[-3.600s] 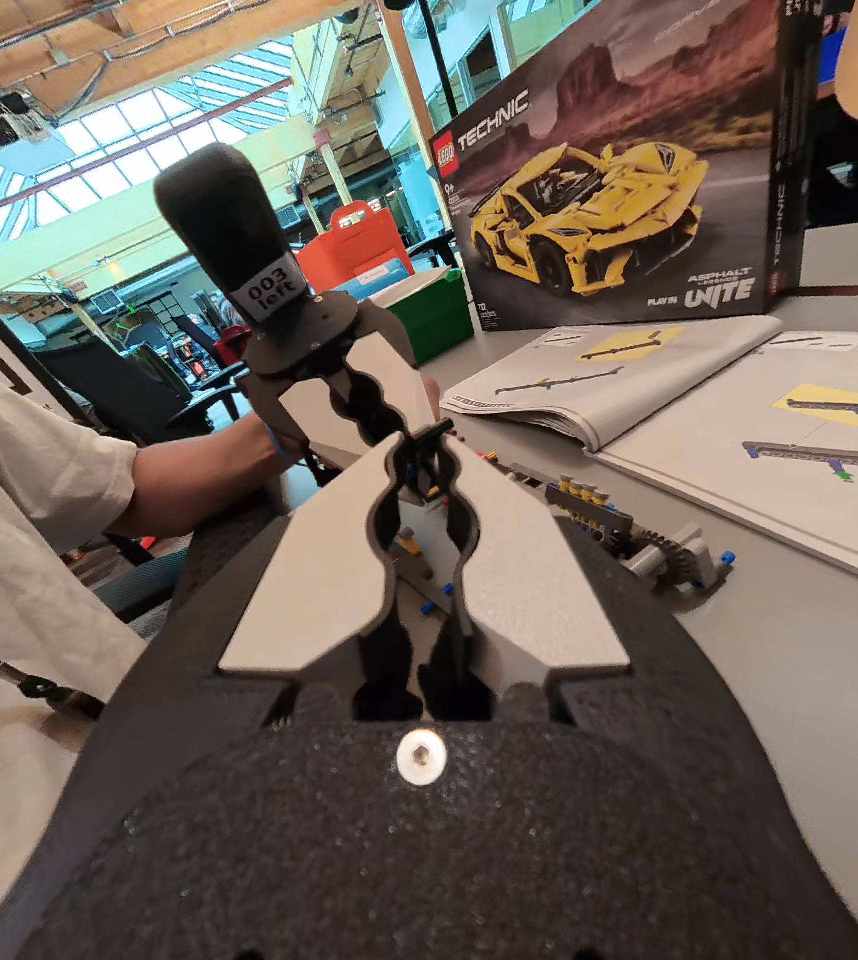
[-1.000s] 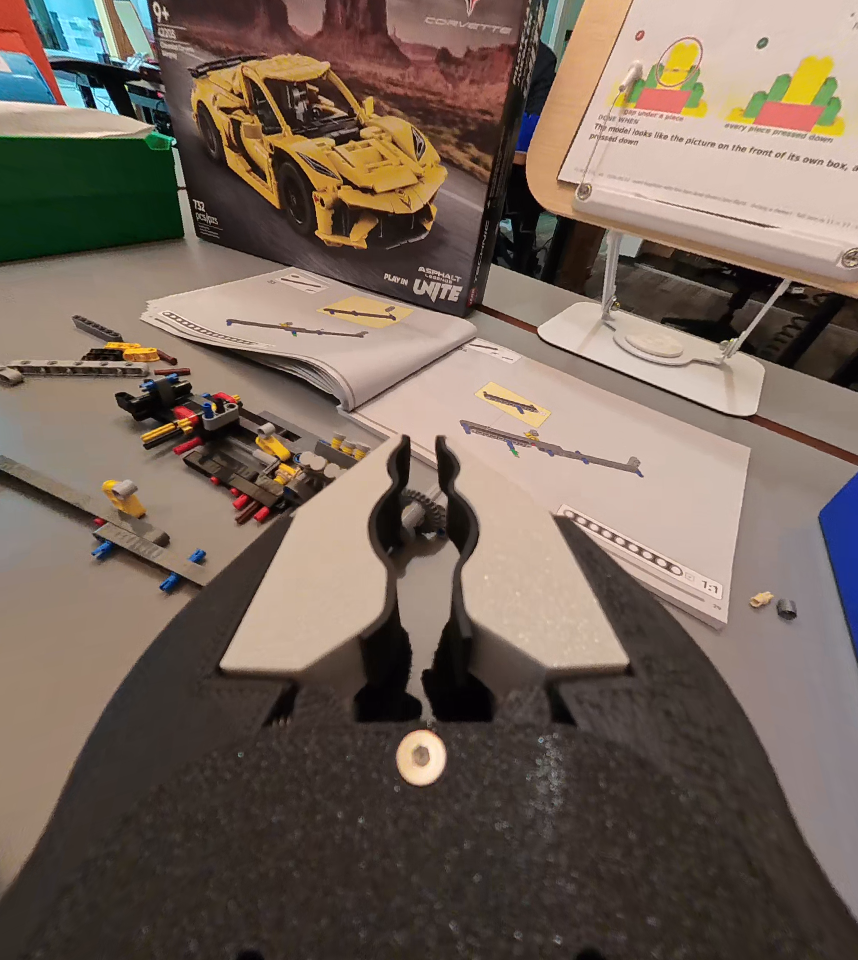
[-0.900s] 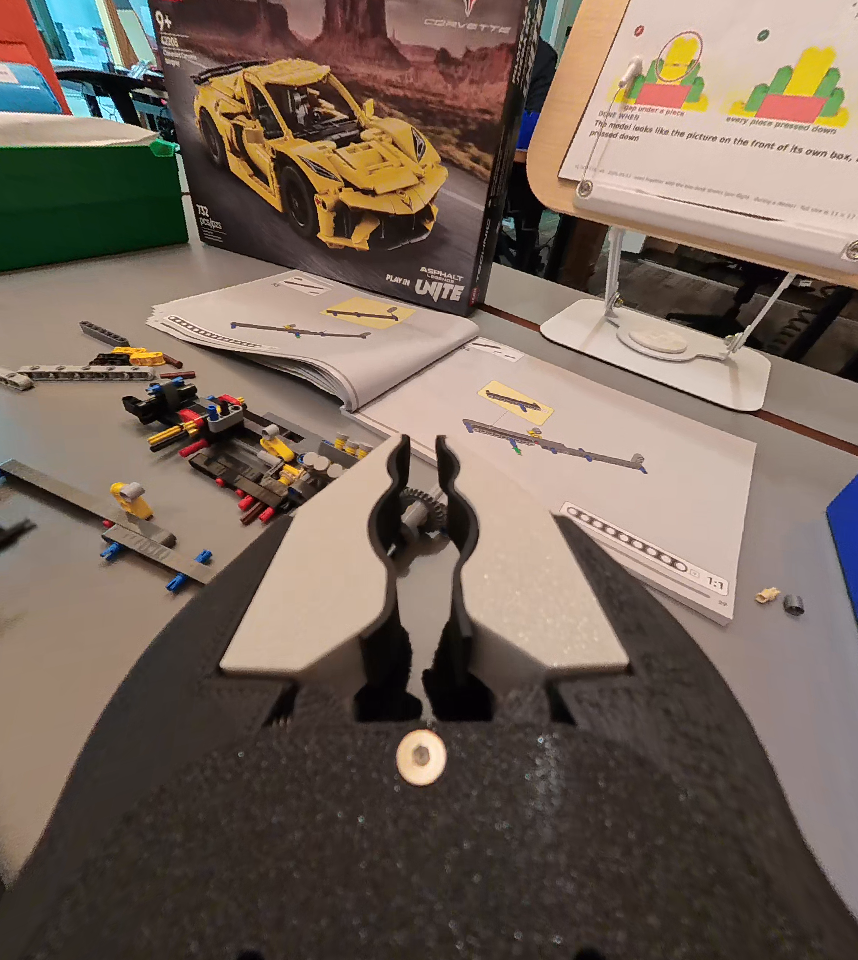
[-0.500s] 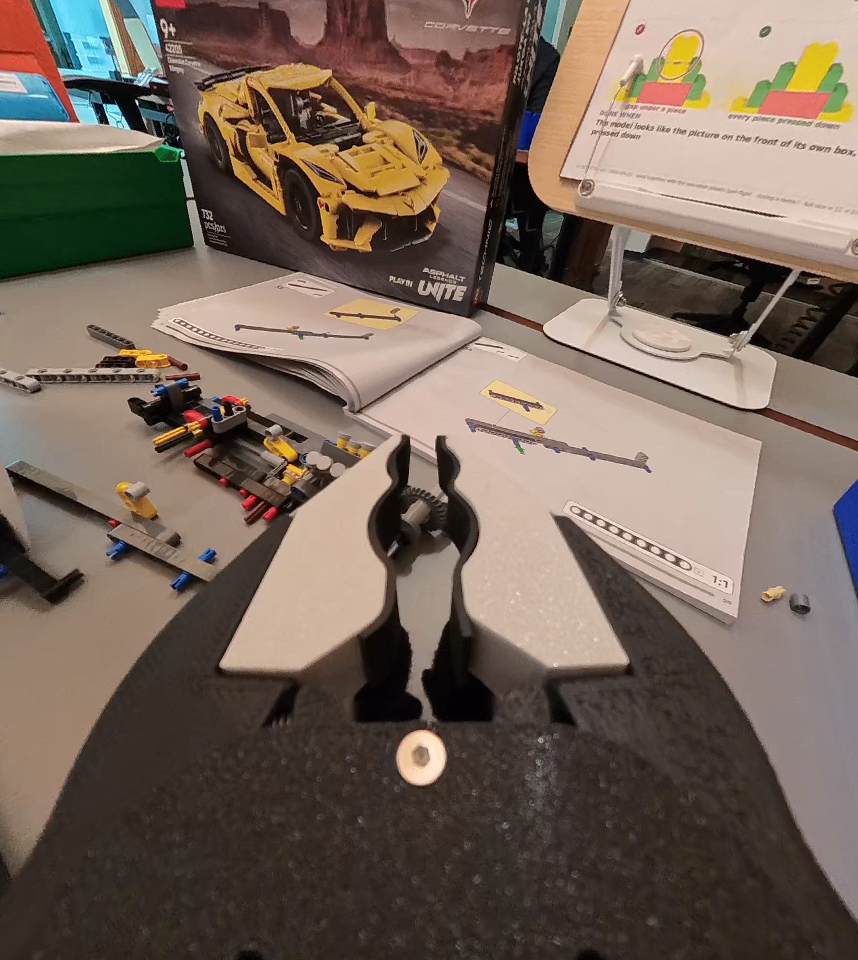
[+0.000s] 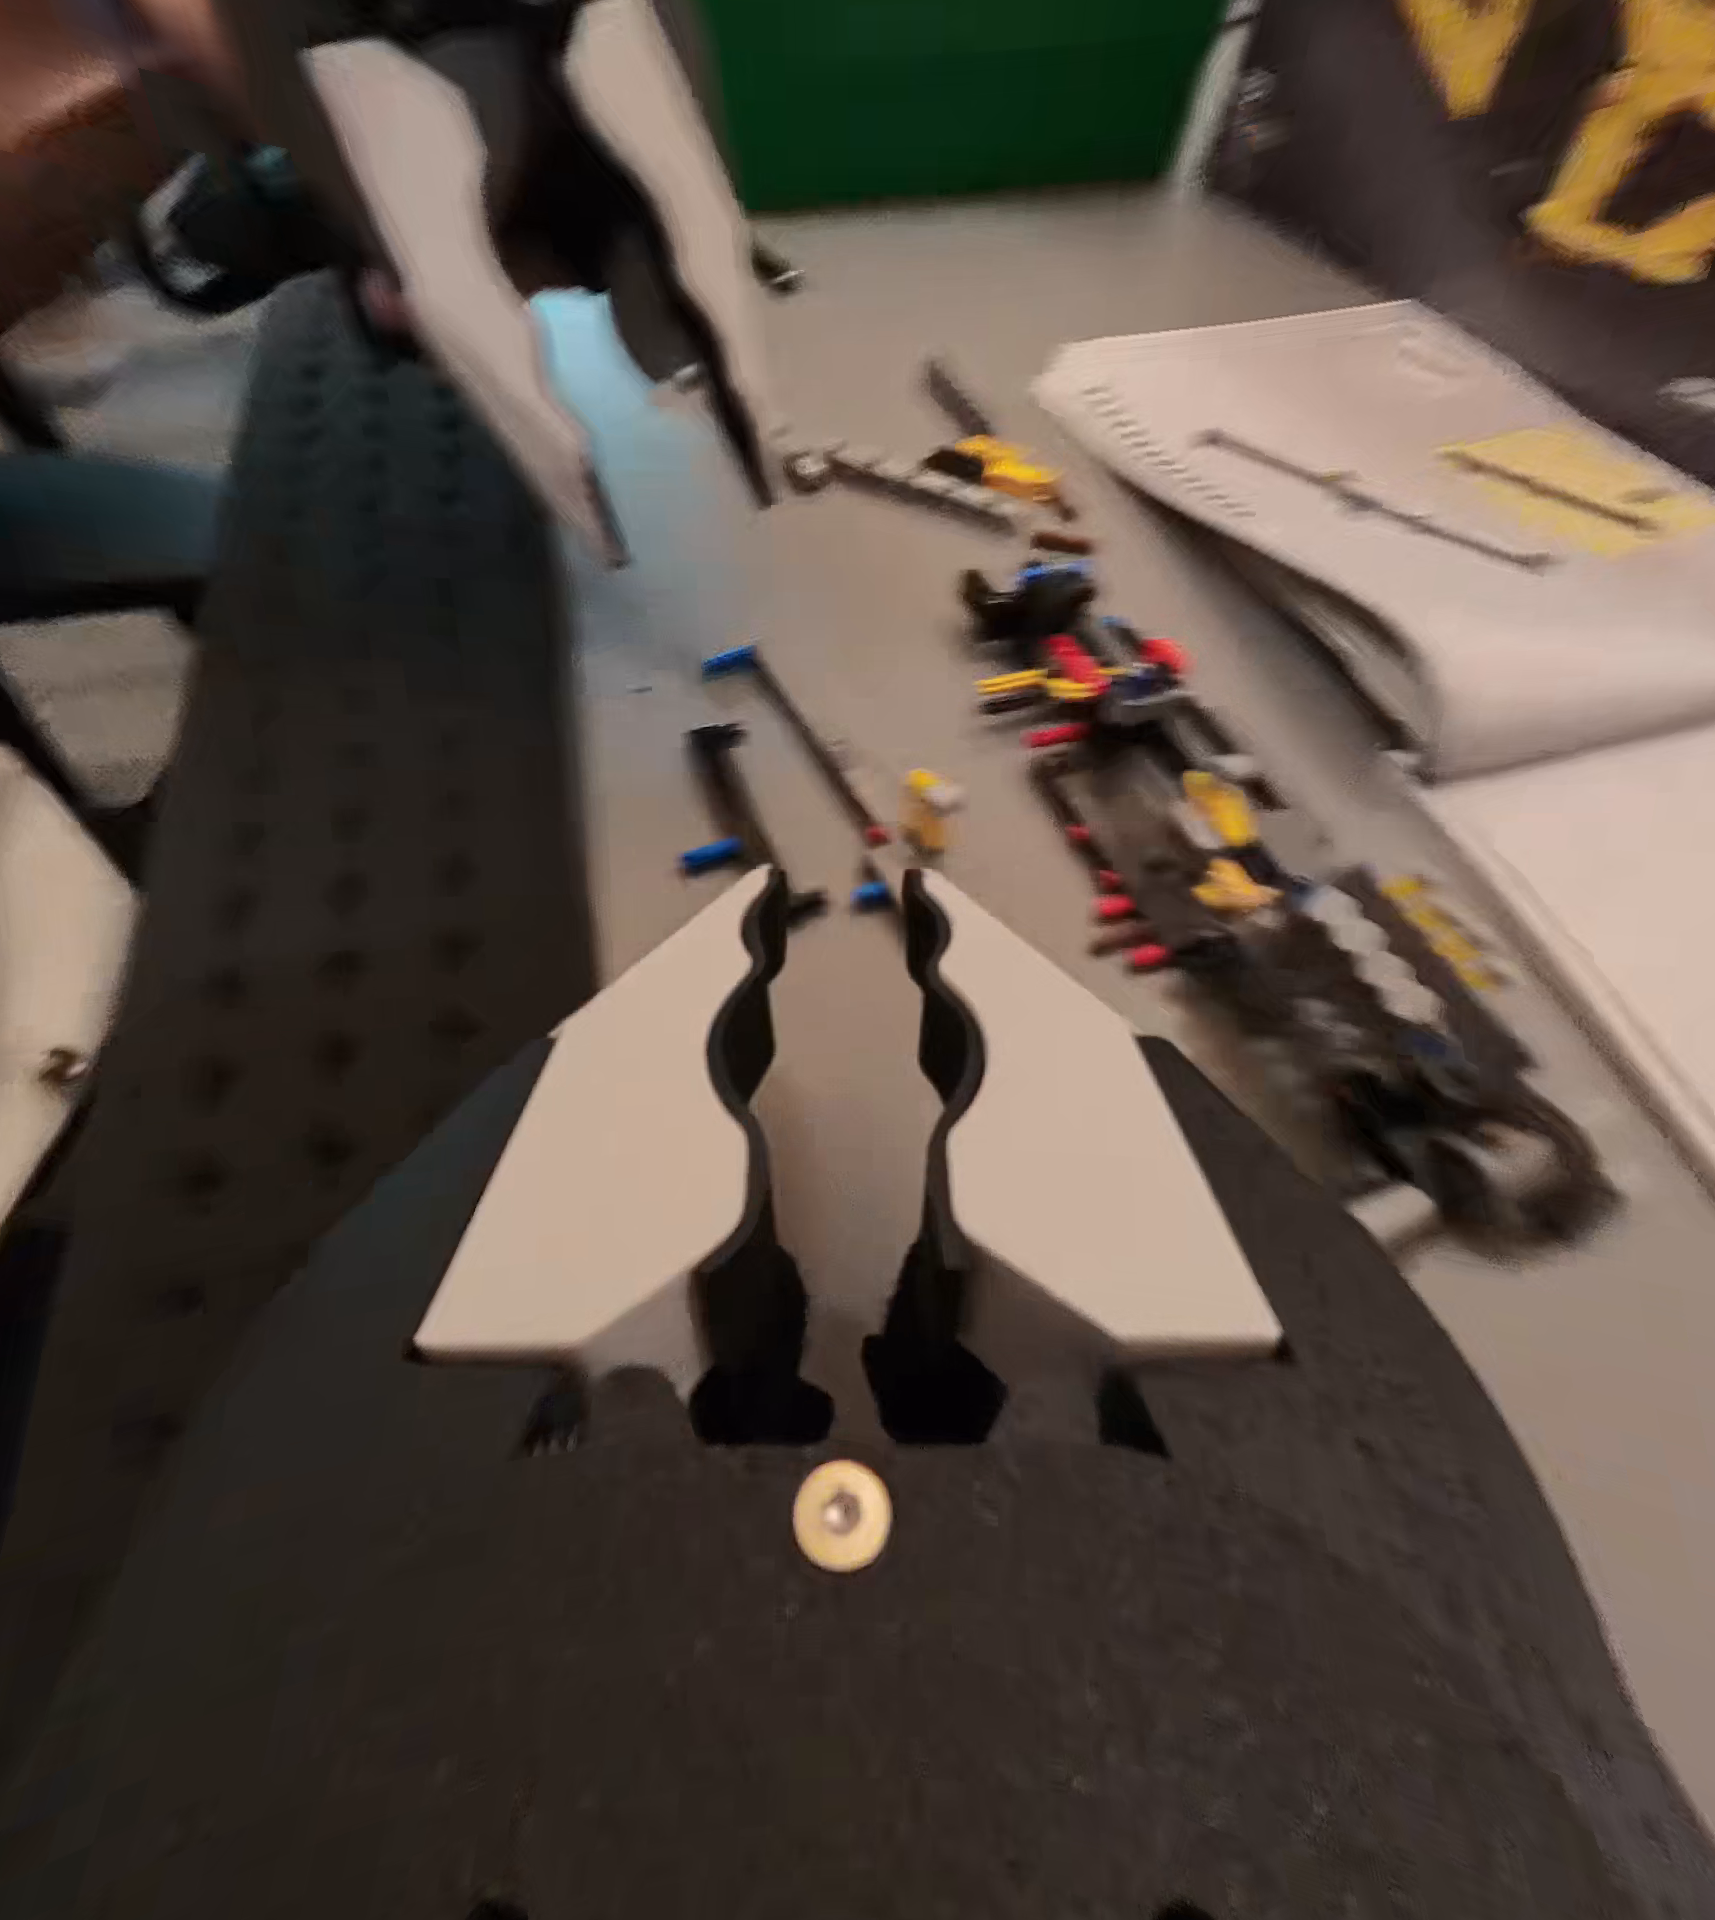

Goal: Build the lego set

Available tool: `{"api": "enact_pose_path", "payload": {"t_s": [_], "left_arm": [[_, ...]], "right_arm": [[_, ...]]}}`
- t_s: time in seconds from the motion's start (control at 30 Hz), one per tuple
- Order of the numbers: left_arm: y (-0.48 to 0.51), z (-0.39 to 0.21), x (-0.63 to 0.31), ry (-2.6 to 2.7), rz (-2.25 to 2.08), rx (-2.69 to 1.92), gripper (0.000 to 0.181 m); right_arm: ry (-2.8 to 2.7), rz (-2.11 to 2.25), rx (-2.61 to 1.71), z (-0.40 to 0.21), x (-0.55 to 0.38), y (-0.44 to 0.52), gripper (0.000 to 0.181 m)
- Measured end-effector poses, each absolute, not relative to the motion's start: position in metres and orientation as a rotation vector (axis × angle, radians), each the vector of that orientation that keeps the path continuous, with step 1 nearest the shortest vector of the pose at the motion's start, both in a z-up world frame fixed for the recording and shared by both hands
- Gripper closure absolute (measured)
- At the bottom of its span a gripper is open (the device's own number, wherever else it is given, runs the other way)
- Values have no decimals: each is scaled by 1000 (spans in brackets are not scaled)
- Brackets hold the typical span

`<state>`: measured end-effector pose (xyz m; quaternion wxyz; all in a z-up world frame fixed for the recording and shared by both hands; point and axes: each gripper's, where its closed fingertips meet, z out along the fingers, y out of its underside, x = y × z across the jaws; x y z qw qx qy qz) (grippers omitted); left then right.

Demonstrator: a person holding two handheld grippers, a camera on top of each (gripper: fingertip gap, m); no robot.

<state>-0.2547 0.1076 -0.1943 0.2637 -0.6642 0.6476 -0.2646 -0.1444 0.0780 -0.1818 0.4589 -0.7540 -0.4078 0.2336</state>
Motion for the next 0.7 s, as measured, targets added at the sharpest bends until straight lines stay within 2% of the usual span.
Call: {"api": "enact_pose_path", "payload": {"t_s": [0.13,0.37,0.5,0.7], "left_arm": [[112,-220,-267,1835,-676,-1822,132],[110,-233,-249,1907,-706,-1781,133],[104,-236,-243,1930,-722,-1764,134],[110,-237,-239,1873,-710,-1773,138]], "right_arm": [[-1192,537,-1863,-200,-171,71,161],[-1447,386,-1925,-230,-181,78,170],[-1457,353,-1886,-228,-191,88,180],[-1435,337,-1886,-228,-201,96,181]]}}
